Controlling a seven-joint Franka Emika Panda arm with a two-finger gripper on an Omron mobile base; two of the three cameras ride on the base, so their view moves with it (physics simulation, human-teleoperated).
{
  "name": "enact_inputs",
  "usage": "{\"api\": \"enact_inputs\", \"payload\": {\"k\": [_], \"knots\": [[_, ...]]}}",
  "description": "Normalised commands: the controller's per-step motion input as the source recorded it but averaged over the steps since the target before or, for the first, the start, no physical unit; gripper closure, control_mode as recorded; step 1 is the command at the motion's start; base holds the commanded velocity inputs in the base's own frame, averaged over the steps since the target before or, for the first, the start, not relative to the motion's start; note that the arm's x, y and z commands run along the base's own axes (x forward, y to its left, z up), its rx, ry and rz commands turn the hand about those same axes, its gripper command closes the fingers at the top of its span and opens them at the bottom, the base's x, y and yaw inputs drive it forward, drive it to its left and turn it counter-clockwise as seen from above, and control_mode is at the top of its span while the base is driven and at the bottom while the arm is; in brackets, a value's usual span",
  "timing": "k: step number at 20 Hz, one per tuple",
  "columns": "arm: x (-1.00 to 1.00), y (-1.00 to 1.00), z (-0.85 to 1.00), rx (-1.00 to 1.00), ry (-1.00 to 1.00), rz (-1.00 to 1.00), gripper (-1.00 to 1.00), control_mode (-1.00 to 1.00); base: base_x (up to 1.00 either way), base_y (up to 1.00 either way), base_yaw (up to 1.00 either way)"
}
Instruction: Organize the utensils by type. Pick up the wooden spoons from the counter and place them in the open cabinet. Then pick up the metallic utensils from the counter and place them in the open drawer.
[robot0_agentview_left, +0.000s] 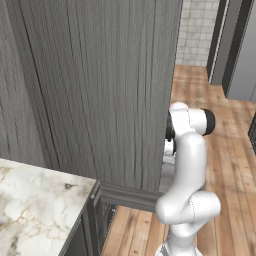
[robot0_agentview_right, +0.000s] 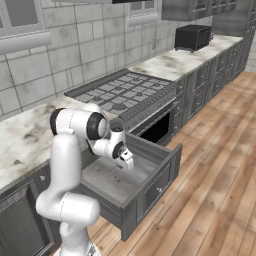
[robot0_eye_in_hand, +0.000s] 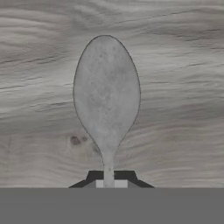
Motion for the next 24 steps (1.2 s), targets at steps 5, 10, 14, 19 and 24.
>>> {"api": "enact_inputs", "payload": {"k": [5,10,14,19,24], "knots": [[0.34,0.0,-0.38,0.0,0.0,0.0,1.0,-1.0,0.0,0.0,0.0],[0.29,0.0,-0.44,0.0,0.0,0.0,1.0,-1.0,0.0,0.0,0.0],[0.18,0.0,-0.46,0.0,0.0,0.0,1.0,-1.0,0.0,0.0,0.0],[0.14,0.0,-0.44,0.0,0.0,0.0,1.0,-1.0,0.0,0.0,0.0],[0.15,0.0,-0.32,0.0,0.0,0.0,1.0,-1.0,0.0,0.0,0.0]]}}
